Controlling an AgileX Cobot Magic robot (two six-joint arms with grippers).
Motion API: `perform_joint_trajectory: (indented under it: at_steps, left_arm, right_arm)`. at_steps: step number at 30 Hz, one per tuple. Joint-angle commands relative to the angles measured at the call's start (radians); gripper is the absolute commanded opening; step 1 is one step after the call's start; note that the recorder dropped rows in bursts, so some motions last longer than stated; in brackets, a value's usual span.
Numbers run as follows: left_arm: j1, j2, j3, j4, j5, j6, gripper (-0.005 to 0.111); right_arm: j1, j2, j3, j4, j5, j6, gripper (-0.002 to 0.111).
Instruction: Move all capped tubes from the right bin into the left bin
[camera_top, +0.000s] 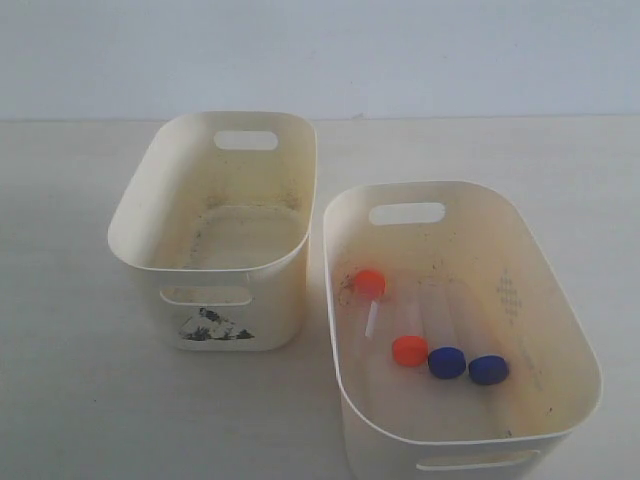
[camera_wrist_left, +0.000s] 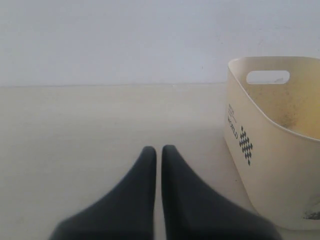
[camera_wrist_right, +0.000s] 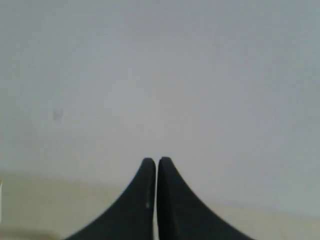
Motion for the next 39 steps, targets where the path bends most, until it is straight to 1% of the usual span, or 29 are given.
perform_joint_trajectory:
  at_steps: [1, 6, 11, 13, 15, 17, 21, 23, 25, 27, 29, 32, 35, 37, 39]
  left_arm:
    - [0.001, -0.003, -0.003, 0.000, -0.002, -0.008, 0.004]
    - [0.001, -0.003, -0.003, 0.000, -0.002, -0.008, 0.004]
    - [0.001, -0.003, -0.003, 0.000, -0.002, -0.008, 0.004]
    - [0.001, -0.003, -0.003, 0.000, -0.002, -0.008, 0.004]
    - [0.001, -0.003, -0.003, 0.000, -0.002, -0.008, 0.004]
    - [0.001, -0.003, -0.003, 0.000, -0.002, -0.008, 0.004]
    - [0.001, -0.003, -0.003, 0.000, -0.002, -0.008, 0.004]
    - [0.001, -0.003, -0.003, 0.000, -0.002, -0.008, 0.004]
    - [0.001, -0.003, -0.003, 0.000, -0.002, -0.008, 0.004]
    - [0.001, -0.003, -0.003, 0.000, -0.002, -0.008, 0.004]
    - [0.001, -0.003, -0.003, 0.000, -0.002, -0.008, 0.004]
    - [0.001, -0.003, -0.003, 0.000, -0.002, -0.008, 0.004]
    - [0.001, -0.003, -0.003, 0.000, -0.002, -0.008, 0.004]
    - [0.001, -0.003, -0.003, 0.000, -0.002, -0.008, 0.004]
    - [0.001, -0.003, -0.003, 0.000, -0.002, -0.008, 0.004]
  right_arm:
    - [-0.002, 0.167, -0.082, 0.001, 0.366, -0.007, 0.001]
    - [-0.002, 0.256, -0.082, 0.030, 0.345, -0.011, 0.001]
    - [-0.002, 0.286, -0.082, 0.042, 0.304, 0.008, 0.001]
    - [-0.002, 0.290, -0.082, 0.092, 0.268, 0.018, 0.001]
    - [-0.002, 0.306, -0.082, 0.199, 0.211, 0.016, 0.001]
    - [0.005, 0.344, -0.082, 0.340, 0.193, -0.063, 0.001]
    - [0.051, 0.468, -0.082, 0.698, 0.256, -0.436, -0.001]
    - [0.097, 0.541, -0.084, 0.778, 0.260, -0.504, 0.000]
    - [0.147, 0.618, -0.100, 0.766, 0.252, -0.499, 0.000]
    - [0.208, 0.688, -0.132, 0.732, 0.252, -0.456, 0.000]
    - [0.270, 0.742, -0.169, 0.660, 0.262, -0.362, 0.000]
    - [0.391, 0.819, -0.244, 0.428, 0.274, -0.108, 0.000]
    - [0.490, 0.899, -0.325, 0.142, 0.358, 0.245, 0.000]
    - [0.535, 0.968, -0.391, 0.029, 0.466, 0.453, 0.000]
    - [0.556, 1.024, -0.443, -0.014, 0.552, 0.551, 0.000]
